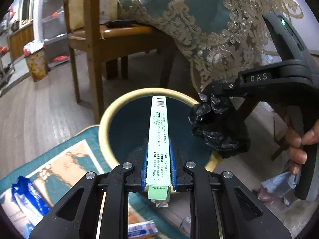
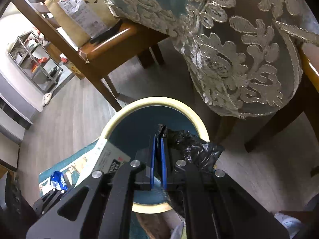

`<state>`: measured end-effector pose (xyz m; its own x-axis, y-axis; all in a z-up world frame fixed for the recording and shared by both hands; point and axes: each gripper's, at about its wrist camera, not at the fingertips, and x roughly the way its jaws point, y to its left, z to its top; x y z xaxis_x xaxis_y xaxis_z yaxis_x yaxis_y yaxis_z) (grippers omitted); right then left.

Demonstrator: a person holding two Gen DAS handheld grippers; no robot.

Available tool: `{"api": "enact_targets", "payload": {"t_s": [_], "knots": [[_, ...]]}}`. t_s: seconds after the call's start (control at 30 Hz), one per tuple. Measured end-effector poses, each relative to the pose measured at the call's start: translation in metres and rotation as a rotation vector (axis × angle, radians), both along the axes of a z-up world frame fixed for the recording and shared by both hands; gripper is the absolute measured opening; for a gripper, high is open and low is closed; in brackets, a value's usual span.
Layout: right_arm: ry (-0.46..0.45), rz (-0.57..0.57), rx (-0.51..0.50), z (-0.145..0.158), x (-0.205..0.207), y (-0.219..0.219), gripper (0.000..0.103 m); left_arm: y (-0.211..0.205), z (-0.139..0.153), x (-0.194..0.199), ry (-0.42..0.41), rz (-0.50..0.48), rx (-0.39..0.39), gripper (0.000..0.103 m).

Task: Collect trash
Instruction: 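Carry both items over the bin and open both grippers to drop them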

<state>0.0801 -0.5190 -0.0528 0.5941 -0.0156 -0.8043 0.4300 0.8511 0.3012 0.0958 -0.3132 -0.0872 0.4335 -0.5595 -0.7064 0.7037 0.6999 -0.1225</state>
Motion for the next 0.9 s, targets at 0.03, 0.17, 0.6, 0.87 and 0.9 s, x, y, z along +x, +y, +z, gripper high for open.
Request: {"api": "enact_targets", "payload": {"t_s": [0.03, 0.17, 0.6, 0.87, 0.9], "knots": [[-0.002, 0.004, -0.012, 0.000, 0.001, 0.001, 0.005, -0.002, -0.002, 0.000, -0.001, 0.000, -0.001, 0.020], [-0.007, 0.005, -0.024, -0.001, 0.006, 0.002, 0.007, 0.001, -0.008, 0.004, 0.003, 0.022, -0.013, 0.027], [-0.046, 0.009, -0.021, 0.012, 0.008, 0.010, 0.049, 0.033, 0.015, 0.000, -0.045, 0.081, -0.008, 0.050], [-0.098, 0.046, 0.020, 0.026, 0.014, 0.035, 0.084, 0.088, 0.043, -0.012, -0.086, 0.165, 0.011, 0.077], [-0.107, 0.058, 0.020, 0.029, 0.014, 0.040, 0.087, 0.096, 0.046, -0.014, -0.086, 0.177, 0.012, 0.080]]}}
